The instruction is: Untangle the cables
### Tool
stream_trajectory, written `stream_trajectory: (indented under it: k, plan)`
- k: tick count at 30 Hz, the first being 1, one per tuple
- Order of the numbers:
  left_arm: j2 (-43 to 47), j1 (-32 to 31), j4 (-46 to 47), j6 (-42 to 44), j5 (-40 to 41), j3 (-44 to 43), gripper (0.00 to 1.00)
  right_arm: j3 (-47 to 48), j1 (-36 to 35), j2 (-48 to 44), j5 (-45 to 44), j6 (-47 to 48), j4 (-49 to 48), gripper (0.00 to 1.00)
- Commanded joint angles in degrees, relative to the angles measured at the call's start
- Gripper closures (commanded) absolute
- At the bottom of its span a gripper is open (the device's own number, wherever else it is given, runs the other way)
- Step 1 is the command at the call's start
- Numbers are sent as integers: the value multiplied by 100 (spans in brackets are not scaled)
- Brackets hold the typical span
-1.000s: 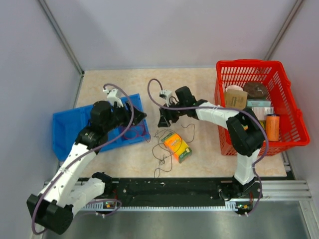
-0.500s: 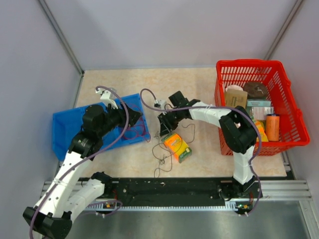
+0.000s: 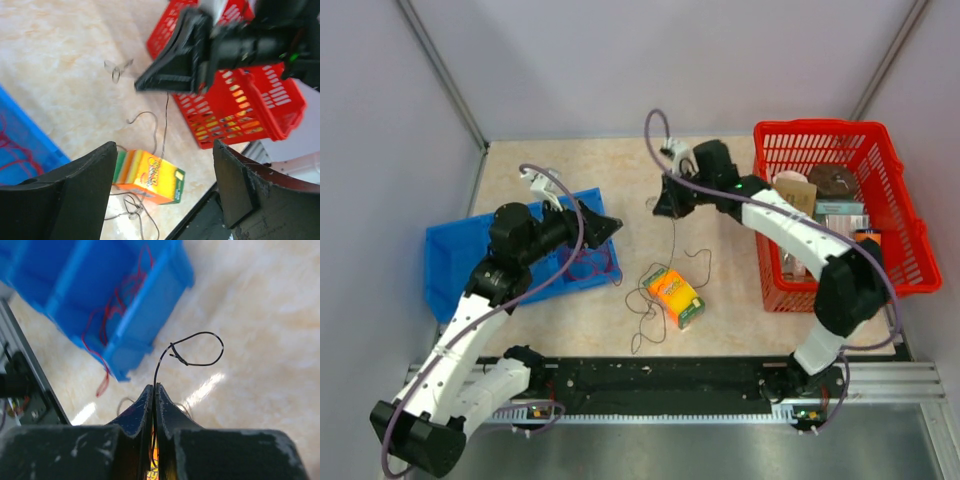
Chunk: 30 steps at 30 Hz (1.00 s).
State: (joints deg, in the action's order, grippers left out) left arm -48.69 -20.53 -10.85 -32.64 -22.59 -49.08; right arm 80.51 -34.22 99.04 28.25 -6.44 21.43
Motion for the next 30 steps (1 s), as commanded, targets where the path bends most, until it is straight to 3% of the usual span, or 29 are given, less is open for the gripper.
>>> stream_trajectory:
  k: [1,4,7,10,16,20,24,26,30]
  plan:
    - [-202,-143,1487,-444,-869,-102,19,658,90,-1175,-584,-1023,-482,100]
    - [-439,-669,1972,-436,-713,-172,18,843,108,-1632,-698,-1999,-630,100]
    - [-712,-1468,2122,19,-11,-365,9,914,108,-2020,-874,-2878,-868,100]
    - [-958,-2050,2437,521,640,-445,7,940,108,-2293,-874,-3591,-1096,100]
    - [-1661,-2323,2623,522,633,-682,12,1036,108,-2381,-567,-4269,-1466,100]
    - [-1837,-2367,2519,662,975,-840,25,1090,108,-2355,-207,-4471,-1668,100]
    - [-1855,-2376,2176,838,1326,-1016,21,1020,108,-2486,-39,-4620,-1800,100]
    - [-1855,-2376,2027,1013,1337,-1138,33,941,108,-2600,57,-4708,-1940,100]
    - [-1908,-2376,1132,1286,1194,-1691,95,887,108,-2776,-126,-4421,-1845,100]
